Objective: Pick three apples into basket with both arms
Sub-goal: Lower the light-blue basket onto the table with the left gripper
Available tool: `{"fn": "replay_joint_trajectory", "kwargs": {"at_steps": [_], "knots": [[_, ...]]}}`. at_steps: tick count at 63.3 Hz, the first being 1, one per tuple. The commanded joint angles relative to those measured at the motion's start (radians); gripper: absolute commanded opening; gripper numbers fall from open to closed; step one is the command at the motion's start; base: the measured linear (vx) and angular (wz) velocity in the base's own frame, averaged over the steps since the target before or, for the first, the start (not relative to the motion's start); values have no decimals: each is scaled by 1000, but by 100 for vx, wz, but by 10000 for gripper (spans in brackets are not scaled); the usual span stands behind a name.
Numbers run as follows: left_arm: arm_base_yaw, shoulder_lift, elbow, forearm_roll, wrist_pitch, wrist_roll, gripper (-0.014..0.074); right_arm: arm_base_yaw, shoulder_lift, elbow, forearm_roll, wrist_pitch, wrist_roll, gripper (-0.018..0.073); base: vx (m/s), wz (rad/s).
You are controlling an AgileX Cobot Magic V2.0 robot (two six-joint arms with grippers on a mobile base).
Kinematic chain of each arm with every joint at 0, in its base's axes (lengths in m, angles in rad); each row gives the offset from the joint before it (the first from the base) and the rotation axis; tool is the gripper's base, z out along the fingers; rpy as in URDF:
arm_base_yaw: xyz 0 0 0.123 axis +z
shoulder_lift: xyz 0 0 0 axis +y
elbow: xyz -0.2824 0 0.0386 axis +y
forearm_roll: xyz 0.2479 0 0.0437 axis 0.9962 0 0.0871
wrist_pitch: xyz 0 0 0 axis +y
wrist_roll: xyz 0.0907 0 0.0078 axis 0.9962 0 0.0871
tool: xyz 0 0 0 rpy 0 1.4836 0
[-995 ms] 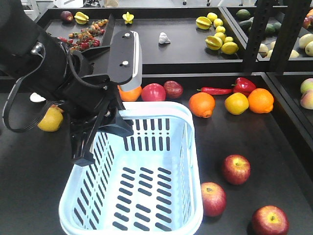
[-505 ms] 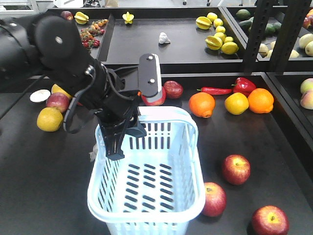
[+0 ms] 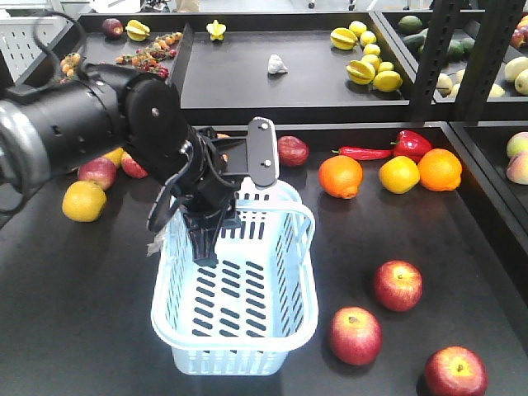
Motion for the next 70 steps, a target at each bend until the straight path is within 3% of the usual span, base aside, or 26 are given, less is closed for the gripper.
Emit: {"fn": "replay_joint_trajectory", "kwargs": {"at_steps": [1, 27, 40, 56, 63, 70], "knots": [[-2, -25, -31, -20, -28, -12, 4, -3, 3, 9, -3, -76, -4, -9, 0, 0], [-2, 44, -31, -49, 30, -4, 69, -3, 3, 9, -3, -76, -4, -9, 0, 0], [-2, 44, -31, -46, 74, -4, 238, -3, 3, 9, -3, -76, -4, -9, 0, 0], [-2, 42, -31, -45, 112, -38, 525, -3, 3, 9, -3, -76, -4, -9, 0, 0], [-2, 42, -31, -43, 117, -63, 594, -3, 3, 9, -3, -76, -4, -9, 0, 0], [-2, 39, -32, -43, 132, -65, 602, -3, 3, 9, -3, -76, -4, -9, 0, 0]]}}
